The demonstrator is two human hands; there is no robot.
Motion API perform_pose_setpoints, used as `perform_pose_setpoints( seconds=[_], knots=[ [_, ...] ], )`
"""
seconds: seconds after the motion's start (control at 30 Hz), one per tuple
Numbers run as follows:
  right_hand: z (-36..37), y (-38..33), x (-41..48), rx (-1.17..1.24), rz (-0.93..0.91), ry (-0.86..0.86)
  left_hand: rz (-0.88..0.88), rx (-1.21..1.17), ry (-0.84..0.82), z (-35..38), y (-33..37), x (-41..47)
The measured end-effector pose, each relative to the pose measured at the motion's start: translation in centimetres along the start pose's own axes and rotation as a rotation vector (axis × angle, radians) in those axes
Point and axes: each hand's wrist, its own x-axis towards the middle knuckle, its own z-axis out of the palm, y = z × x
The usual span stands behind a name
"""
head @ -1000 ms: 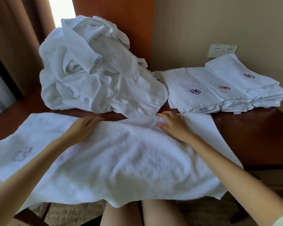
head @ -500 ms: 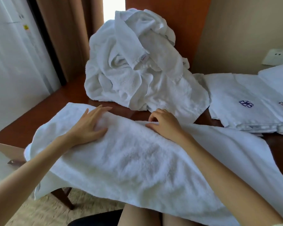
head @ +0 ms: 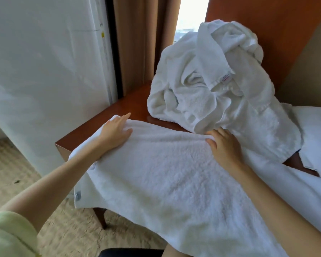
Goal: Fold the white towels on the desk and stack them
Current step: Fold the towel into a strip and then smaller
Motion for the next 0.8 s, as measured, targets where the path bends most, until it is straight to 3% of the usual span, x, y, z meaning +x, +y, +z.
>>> perform_pose_setpoints(
  seconds=[0.23,0.5,0.7,0.8],
  knots=[
    [1.4,2.4,3.8,-0.050,-0.174,0.302,0.081,0.011,-0.080,1.9,0.4,6.1],
    [2.4,3.2,5.5,-0.086,-0.232,0.376,0.097,0.061,0.004,3.0,2.1,9.9],
    [0.9,2.3,5.1,-0.112,-0.323,0.446,0.400,0.317,0.177,-1.7,1.1,7.9],
    [-0.4,1.5,5.3,-0.154,-0.416,0.501,0.437,0.260,0.175,-4.8,-0.4,6.3]
  ],
)
